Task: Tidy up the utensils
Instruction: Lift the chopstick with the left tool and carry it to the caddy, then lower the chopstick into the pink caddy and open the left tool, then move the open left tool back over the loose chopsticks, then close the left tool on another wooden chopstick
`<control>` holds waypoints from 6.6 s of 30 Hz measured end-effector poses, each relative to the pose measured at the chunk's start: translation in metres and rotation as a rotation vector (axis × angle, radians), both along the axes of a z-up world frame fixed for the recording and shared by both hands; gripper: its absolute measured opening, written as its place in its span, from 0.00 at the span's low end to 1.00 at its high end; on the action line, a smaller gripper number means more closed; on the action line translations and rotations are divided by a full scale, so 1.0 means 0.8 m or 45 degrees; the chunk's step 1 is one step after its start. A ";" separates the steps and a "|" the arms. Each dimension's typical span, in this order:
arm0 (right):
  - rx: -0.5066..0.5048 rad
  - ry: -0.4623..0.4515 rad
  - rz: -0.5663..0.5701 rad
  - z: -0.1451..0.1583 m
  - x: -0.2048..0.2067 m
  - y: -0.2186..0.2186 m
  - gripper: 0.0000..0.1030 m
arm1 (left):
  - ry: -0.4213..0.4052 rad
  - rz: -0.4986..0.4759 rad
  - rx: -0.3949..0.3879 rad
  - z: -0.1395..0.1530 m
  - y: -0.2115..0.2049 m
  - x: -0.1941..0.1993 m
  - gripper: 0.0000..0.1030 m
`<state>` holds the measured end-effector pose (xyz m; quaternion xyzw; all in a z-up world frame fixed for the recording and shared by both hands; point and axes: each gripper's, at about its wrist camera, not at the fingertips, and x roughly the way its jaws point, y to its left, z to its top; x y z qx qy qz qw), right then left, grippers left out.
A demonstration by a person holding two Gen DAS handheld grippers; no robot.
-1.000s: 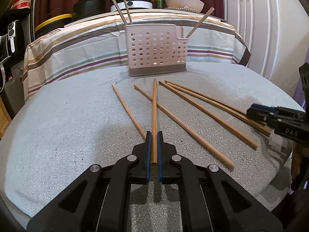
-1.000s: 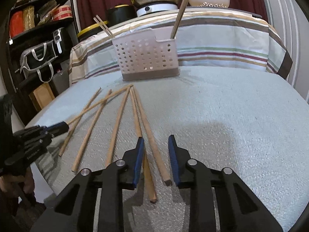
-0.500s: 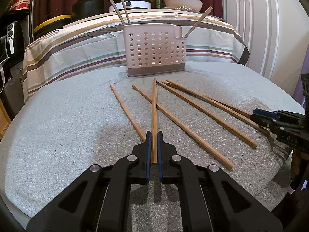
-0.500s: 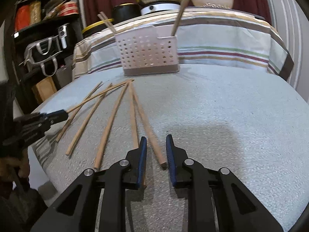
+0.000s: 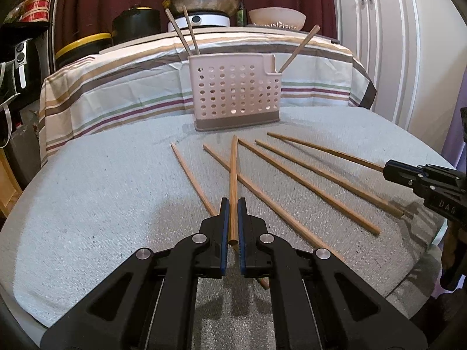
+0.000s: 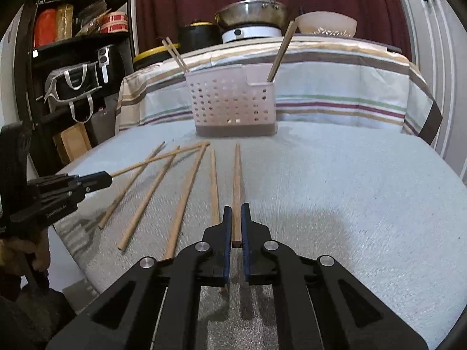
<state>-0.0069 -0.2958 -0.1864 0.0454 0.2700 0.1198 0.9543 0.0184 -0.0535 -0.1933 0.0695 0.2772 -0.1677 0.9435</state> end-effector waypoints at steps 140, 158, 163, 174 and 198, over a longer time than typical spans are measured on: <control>0.013 -0.013 -0.002 -0.004 0.003 0.002 0.42 | 0.124 0.167 -0.147 0.021 0.016 0.025 0.62; -0.002 0.086 -0.001 -0.033 -0.004 0.004 0.08 | 0.262 0.162 -0.134 -0.021 0.006 0.007 0.53; 0.000 0.087 -0.007 -0.034 -0.004 0.004 0.07 | 0.263 0.170 -0.130 -0.022 0.006 0.007 0.49; 0.010 0.081 -0.027 -0.034 -0.003 0.001 0.07 | 0.256 0.250 -0.124 -0.024 0.020 0.000 0.26; 0.042 0.067 -0.030 -0.035 -0.007 -0.002 0.07 | 0.255 0.310 -0.186 -0.025 0.037 -0.004 0.06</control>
